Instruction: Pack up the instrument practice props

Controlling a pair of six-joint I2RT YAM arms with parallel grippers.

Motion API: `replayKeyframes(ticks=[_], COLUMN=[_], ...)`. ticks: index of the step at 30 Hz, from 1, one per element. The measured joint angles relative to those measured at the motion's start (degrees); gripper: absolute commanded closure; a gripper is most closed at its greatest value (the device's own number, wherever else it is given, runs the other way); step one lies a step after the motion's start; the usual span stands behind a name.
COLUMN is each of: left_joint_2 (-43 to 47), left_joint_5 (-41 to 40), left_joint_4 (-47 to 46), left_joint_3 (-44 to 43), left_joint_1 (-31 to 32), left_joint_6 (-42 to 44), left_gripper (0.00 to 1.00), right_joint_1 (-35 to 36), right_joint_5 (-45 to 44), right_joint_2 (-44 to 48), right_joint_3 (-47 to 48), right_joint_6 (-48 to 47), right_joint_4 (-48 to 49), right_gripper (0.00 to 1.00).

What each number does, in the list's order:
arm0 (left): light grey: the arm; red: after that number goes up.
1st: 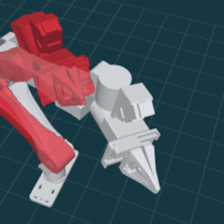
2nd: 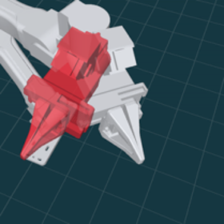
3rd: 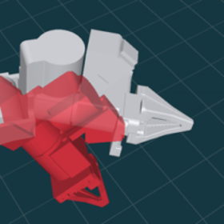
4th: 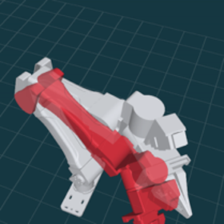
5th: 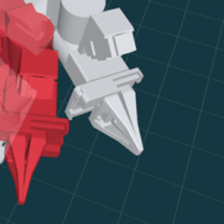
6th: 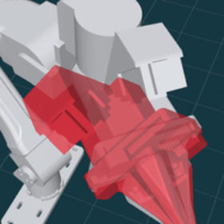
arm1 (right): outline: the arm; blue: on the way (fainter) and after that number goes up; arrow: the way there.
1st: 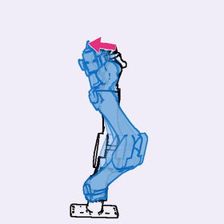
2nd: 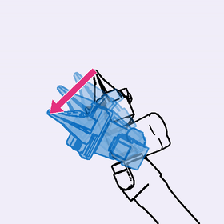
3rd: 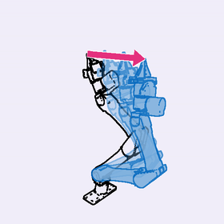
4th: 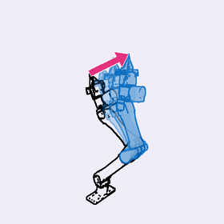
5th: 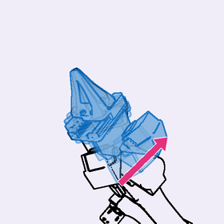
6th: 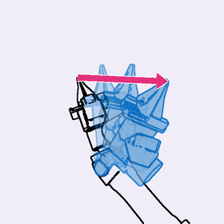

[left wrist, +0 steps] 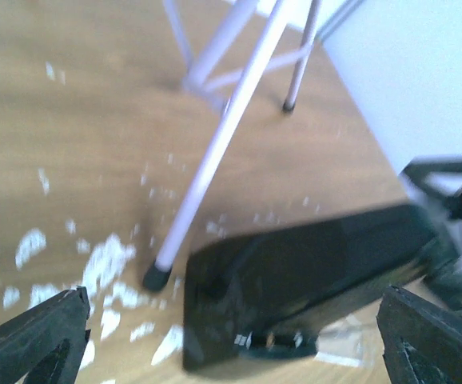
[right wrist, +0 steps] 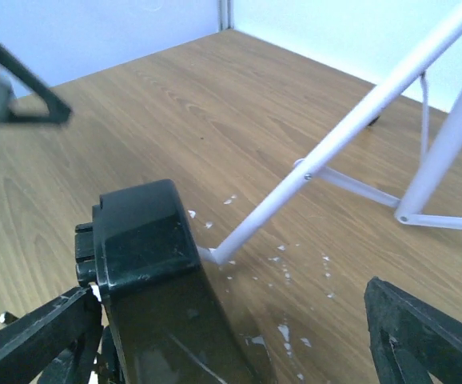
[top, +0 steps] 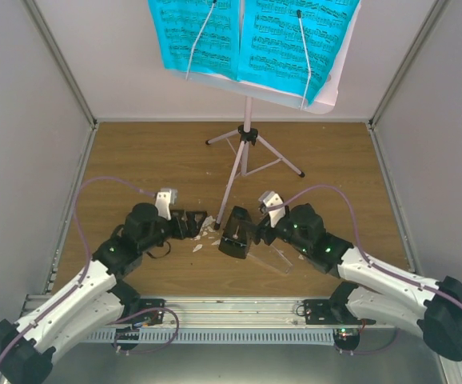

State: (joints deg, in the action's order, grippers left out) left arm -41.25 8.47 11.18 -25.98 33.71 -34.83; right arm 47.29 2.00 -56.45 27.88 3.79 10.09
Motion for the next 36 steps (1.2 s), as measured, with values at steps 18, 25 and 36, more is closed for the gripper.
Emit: replayKeyframes(ticks=[18, 25, 36], left_joint_2=[-10.27, -9.73, -4.04], left_joint_5=[-3.56, -5.18, -11.47], left_joint_4=[8.00, 7.28, 2.45], left_joint_3=[-31.32, -31.41, -23.80], left_joint_1=[-7.85, -9.09, -10.05], left_joint_6=[18.38, 24.92, 30.10], left_gripper=[0.01, 0.01, 0.01], right_joint_1=[-1.33, -2.82, -6.93], right_joint_5=[10.29, 13.38, 21.86], right_joint_2=[7.19, 3.08, -7.02], right_joint_3=[-2.01, -3.06, -2.91], right_joint_6=[3.15, 0.07, -4.96], right_joint_4=[3.30, 7.28, 10.03], right_gripper=[0.00, 0.01, 0.00])
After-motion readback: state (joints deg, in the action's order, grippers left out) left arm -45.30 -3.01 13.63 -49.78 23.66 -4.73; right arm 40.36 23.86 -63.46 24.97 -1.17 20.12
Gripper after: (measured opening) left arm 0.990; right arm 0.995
